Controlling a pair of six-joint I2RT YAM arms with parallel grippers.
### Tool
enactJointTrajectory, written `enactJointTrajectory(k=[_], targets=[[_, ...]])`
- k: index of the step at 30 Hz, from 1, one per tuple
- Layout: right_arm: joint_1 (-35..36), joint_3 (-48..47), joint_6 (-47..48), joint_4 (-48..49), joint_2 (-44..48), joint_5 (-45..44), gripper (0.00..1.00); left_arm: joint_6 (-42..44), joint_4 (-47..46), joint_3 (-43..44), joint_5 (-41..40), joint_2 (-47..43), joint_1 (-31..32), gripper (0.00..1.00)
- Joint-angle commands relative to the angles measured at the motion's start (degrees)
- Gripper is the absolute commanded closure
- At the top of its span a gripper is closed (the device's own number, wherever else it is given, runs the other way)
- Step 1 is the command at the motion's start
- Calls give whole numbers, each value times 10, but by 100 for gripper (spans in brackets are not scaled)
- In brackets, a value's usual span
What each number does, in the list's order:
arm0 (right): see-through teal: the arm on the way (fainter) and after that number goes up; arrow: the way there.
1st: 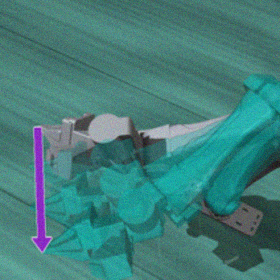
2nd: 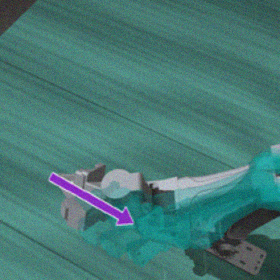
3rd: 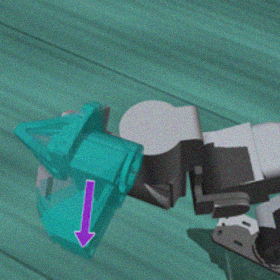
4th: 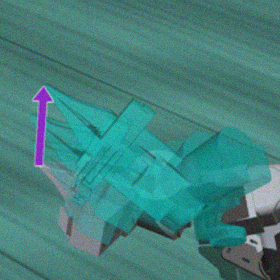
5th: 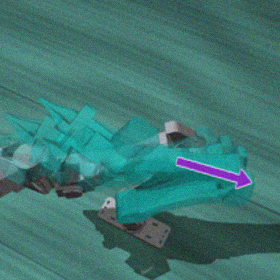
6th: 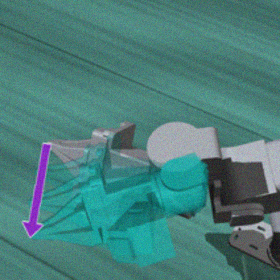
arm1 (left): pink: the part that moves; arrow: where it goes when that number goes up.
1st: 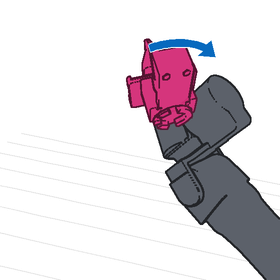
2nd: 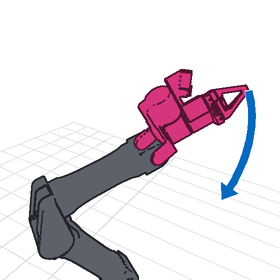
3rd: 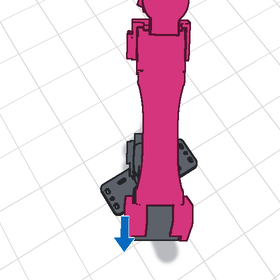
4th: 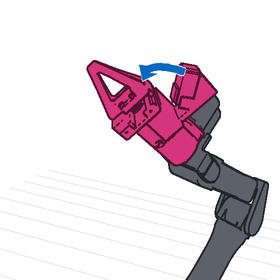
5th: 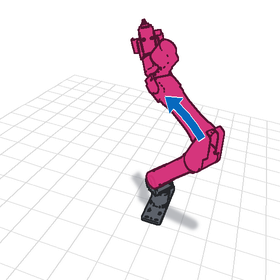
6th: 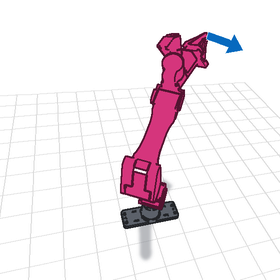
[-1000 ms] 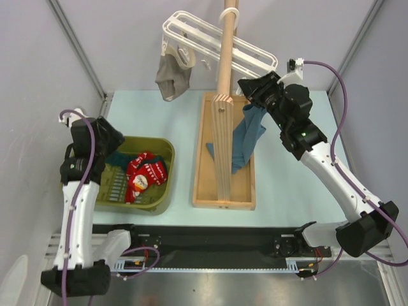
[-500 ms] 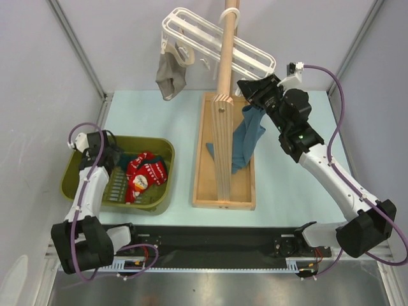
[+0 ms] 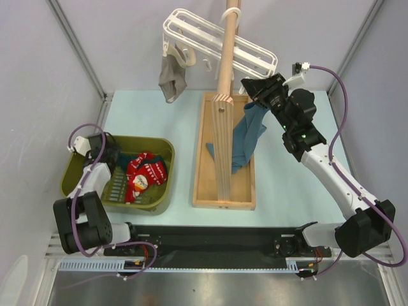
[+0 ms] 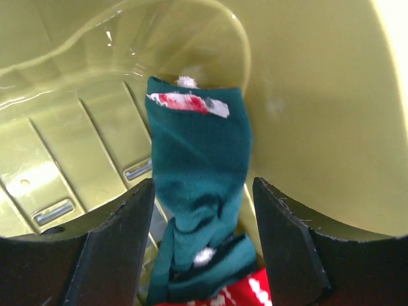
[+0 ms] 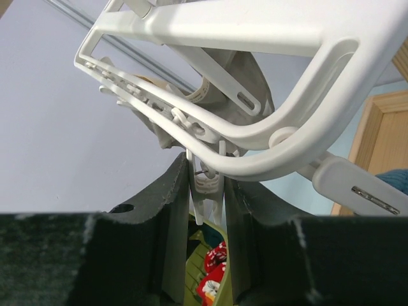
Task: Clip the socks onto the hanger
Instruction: Pick up the sock from the bin.
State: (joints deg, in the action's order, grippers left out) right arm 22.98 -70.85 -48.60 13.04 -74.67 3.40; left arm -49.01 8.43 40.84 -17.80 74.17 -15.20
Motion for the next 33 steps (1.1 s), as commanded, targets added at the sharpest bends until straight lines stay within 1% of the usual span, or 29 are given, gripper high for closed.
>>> enactJointTrajectory(k=[1,7,10,13,14,16,17,19,20,21,22,24,27,28,31,32,33], targets=[[-6,11,-6,-8,9,12,100,-5,-24,35,-7,32,-7,32],[-5,11,-9,-5,6,13,100,-14,-32,46,-26,55,-6,34],[-3,9,-10,-3,3,13,100,-18,-21,63,-29,78,-7,35],[0,7,-9,-3,3,13,100,-21,-2,84,-34,95,-7,43],[0,6,-7,-3,2,12,100,-21,8,88,-36,94,-7,50],[2,5,-6,-6,3,11,100,-21,5,83,-36,84,-7,57],[3,6,-6,-6,3,9,100,-21,2,76,-38,79,-7,65],[5,7,-7,-6,3,6,100,-16,6,72,-42,63,-8,74],[6,6,-6,-6,2,6,100,-9,7,67,-40,57,-8,85],[7,5,-6,-6,1,7,100,-5,11,65,-38,50,-8,90],[7,3,-5,-7,1,6,100,-3,18,64,-38,32,-8,100],[12,1,-4,-12,-1,4,100,5,37,60,-36,9,-8,100],[17,-3,1,-15,-1,3,100,23,62,50,-14,-60,-7,100],[17,-3,3,-17,0,2,100,30,71,51,4,-101,-6,100],[20,-6,7,-20,-2,4,100,66,88,57,51,-171,-1,100],[20,-10,7,-22,-3,6,100,78,89,59,75,-217,3,100],[21,-11,10,-23,-4,9,100,83,90,61,84,-242,9,100]])
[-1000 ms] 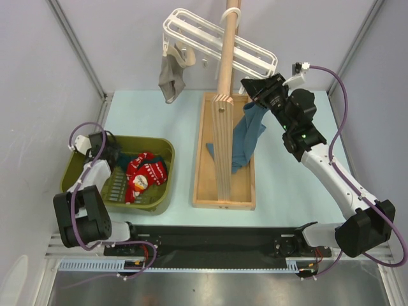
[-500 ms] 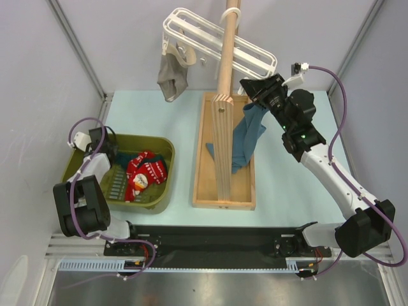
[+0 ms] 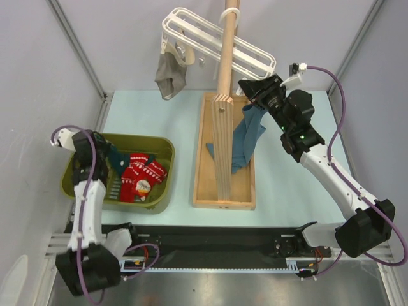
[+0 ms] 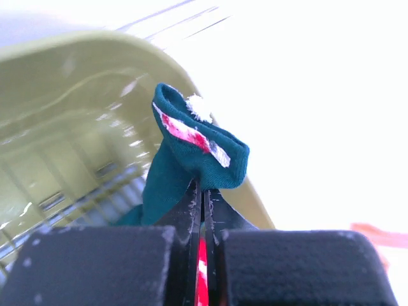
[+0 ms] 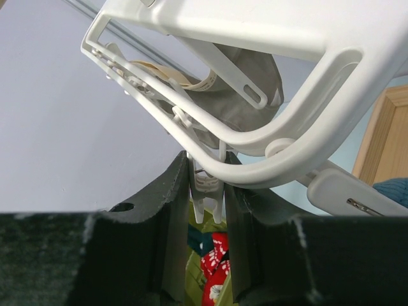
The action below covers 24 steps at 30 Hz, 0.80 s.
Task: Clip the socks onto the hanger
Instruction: Pick up the sock from the bin.
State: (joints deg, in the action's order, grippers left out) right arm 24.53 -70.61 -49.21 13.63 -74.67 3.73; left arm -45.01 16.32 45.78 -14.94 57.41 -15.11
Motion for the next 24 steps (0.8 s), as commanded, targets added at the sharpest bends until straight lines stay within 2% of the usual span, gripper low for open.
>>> enactJointTrajectory(k=[1,2,6,8,9,12,14,15,16,18,20,24], targets=[[6,-15,19,-31,-6,7,100,50,11,19,64,-94,21,100],[6,-15,19,-31,-6,7,100,58,15,28,72,-127,31,100],[6,-15,24,-33,-10,12,100,84,17,69,119,-166,82,100],[6,-15,26,-34,-12,14,100,95,53,107,106,-166,119,100],[5,-15,28,-35,-11,14,100,99,59,119,95,-169,129,100],[7,-16,33,-40,-8,16,100,118,35,129,133,-180,137,100],[5,-16,36,-41,-6,17,100,136,10,131,189,-189,138,100],[6,-17,39,-41,-8,21,100,143,-47,128,224,-189,137,100],[4,-22,41,-40,-10,36,100,151,-78,122,330,-179,137,100],[6,-30,50,-42,-14,55,100,150,-160,121,435,-157,137,100],[7,-28,53,-43,-12,62,100,143,-195,134,541,-114,147,100],[7,-19,61,-33,-1,68,100,201,-135,202,573,-34,226,100]])
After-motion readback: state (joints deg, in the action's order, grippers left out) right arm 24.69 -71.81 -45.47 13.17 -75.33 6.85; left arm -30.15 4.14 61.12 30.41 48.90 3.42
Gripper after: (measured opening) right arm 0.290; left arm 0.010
